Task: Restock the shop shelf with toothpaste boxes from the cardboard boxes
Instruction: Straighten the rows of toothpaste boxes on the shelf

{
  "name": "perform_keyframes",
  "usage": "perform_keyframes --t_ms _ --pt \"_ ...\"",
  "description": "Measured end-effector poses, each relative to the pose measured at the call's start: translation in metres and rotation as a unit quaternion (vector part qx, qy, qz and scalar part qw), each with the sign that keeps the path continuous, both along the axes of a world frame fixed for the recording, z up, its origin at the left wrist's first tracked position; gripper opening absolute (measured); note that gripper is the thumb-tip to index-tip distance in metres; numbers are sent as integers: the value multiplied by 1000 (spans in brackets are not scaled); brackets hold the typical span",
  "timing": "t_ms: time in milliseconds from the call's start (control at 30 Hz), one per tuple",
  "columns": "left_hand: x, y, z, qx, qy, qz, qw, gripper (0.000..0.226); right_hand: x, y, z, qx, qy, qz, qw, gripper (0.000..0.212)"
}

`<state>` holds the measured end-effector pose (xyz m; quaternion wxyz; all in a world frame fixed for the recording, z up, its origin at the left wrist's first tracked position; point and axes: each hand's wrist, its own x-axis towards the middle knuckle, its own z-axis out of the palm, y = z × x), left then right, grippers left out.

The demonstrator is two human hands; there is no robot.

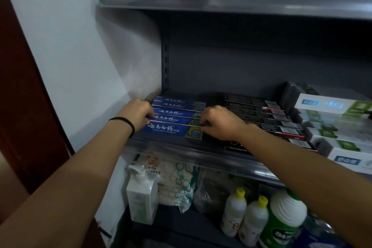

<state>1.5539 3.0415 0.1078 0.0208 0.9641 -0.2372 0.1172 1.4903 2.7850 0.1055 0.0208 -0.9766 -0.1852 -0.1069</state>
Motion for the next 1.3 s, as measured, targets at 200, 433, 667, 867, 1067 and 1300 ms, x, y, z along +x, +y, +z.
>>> perform_keyframes --t_ms 200,433,667,867,1067,1300 --pt "0 -4 0 4 7 -7 1000 26 0 -5 1 8 11 -1 1000 16" --pt "13 1 16 1 -13 28 1000 22 14 -18 16 1 29 -38 999 42" --pt "29 -6 13 4 41 43 998 25 30 -20 12 -37 36 -53 997 29" --pt "38 -4 7 -35 53 36 997 28 39 -18 5 -24 41 -31 998 11" --pt "42 -6 2 -100 52 40 993 25 40 -21 0 9 41 -20 999 6" --pt "46 -9 2 -103 60 35 992 23 36 -21 -1 13 29 -16 999 7"
